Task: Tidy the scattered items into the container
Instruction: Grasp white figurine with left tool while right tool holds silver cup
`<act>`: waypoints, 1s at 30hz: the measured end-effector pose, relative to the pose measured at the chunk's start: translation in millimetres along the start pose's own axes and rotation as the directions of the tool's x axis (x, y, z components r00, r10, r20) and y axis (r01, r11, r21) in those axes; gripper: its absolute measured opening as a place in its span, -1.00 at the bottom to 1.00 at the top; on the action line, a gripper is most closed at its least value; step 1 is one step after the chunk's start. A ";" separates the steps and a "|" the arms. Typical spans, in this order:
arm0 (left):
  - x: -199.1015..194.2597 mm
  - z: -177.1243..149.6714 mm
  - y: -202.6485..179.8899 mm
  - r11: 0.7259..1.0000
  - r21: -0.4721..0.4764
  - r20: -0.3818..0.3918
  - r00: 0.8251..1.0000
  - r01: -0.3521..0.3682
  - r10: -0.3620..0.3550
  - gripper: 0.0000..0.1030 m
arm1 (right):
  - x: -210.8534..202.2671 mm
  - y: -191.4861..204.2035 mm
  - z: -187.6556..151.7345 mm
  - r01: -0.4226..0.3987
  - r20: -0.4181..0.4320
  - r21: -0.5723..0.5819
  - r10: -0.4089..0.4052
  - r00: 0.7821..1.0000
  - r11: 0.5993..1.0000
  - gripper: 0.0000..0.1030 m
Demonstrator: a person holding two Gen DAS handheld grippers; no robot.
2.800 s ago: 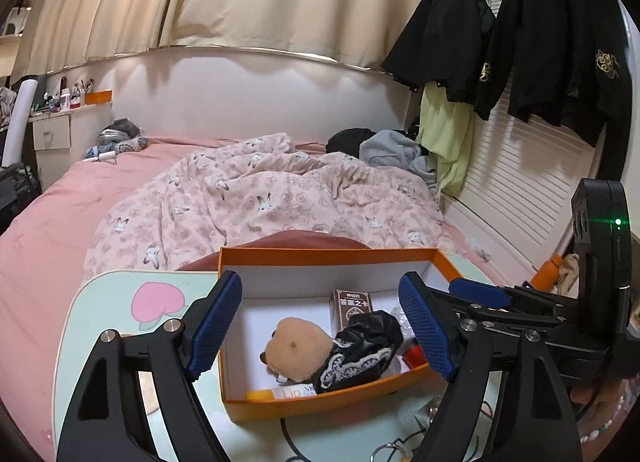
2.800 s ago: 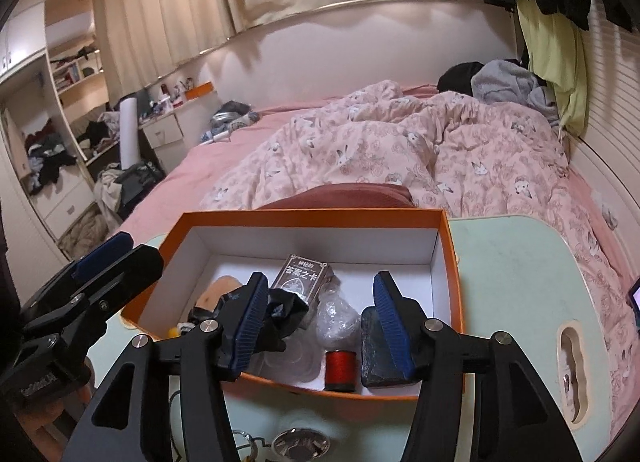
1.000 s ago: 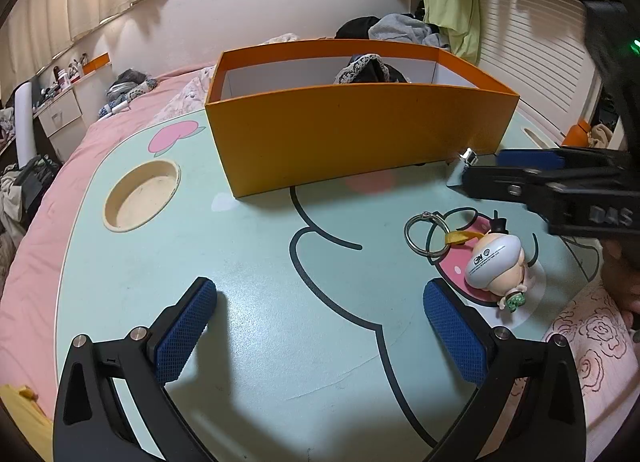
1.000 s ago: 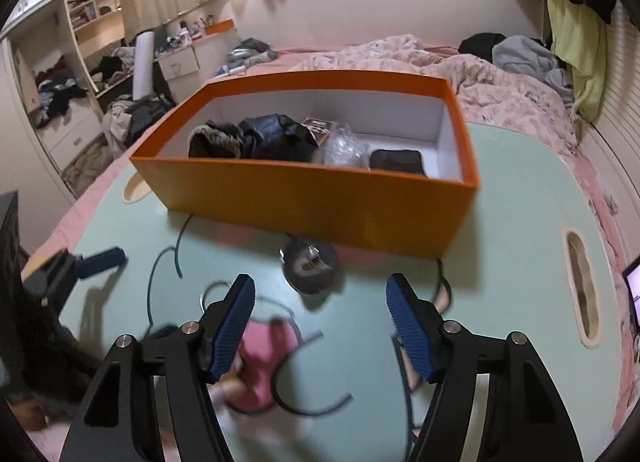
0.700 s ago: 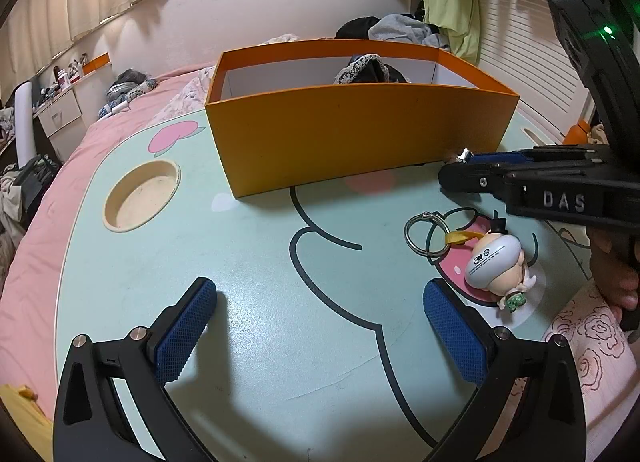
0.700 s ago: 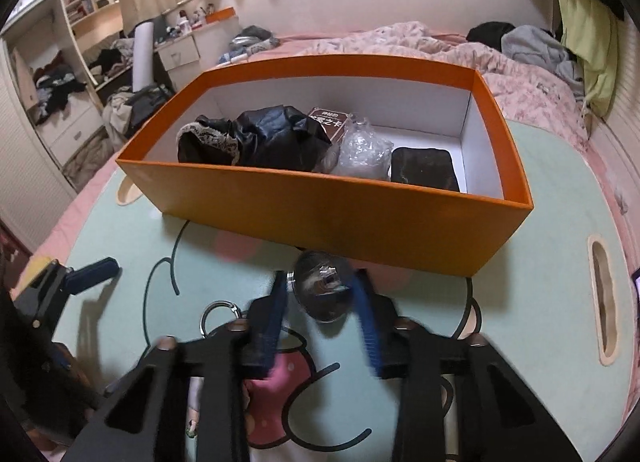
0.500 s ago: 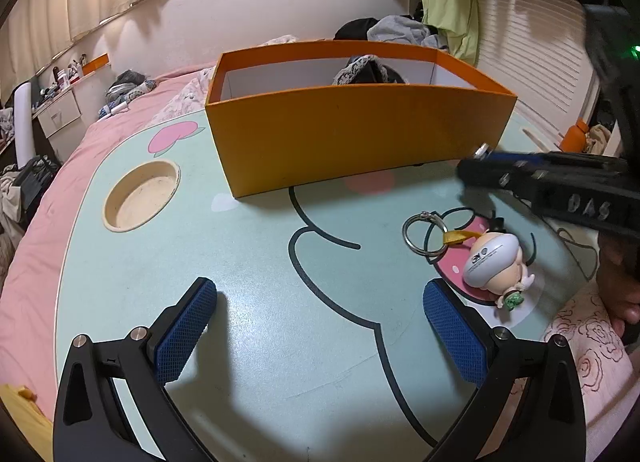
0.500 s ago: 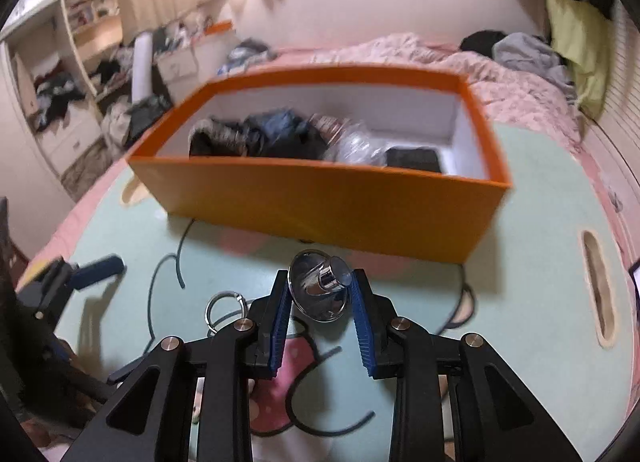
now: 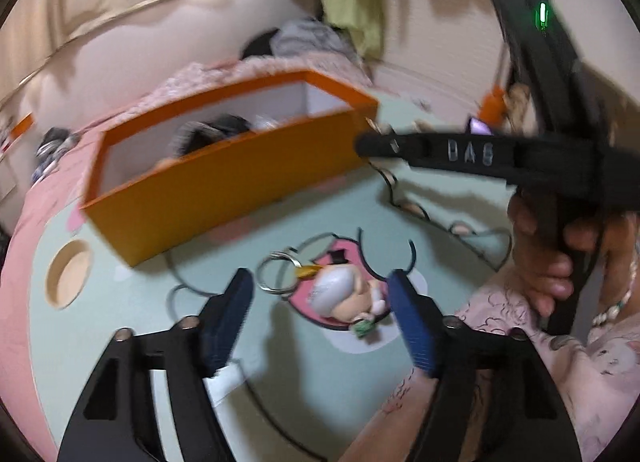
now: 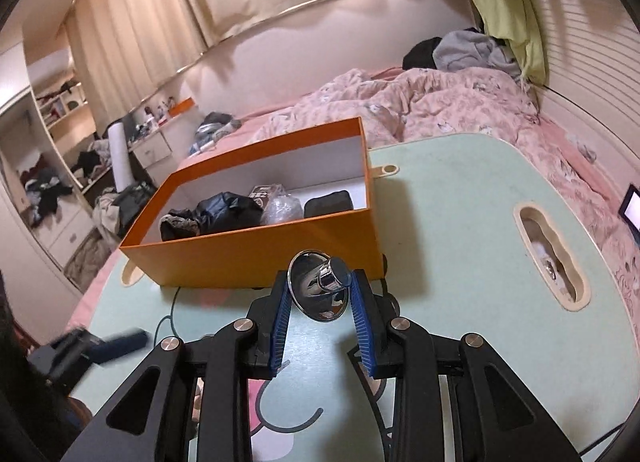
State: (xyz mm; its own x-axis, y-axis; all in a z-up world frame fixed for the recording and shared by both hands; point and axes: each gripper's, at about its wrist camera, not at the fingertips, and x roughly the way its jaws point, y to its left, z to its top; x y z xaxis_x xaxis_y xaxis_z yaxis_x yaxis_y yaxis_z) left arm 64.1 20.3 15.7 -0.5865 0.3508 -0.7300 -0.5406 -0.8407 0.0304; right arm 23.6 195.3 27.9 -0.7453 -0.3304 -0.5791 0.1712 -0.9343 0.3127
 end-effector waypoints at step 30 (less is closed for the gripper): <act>-26.6 -22.7 46.2 0.913 -0.356 0.112 0.961 -0.199 0.253 -0.18 | 31.5 66.5 -25.8 0.074 -0.151 -0.373 -0.139 0.979 0.925 -0.44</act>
State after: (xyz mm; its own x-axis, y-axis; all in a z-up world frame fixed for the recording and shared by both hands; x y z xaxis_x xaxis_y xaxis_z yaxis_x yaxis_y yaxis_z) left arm 68.4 -37.2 21.0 -0.7678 0.1703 -0.6176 -0.1618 -0.9843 -0.0703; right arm 28.1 119.4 11.1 -0.6556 -0.2135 -0.7243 0.3434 -0.9386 -0.0342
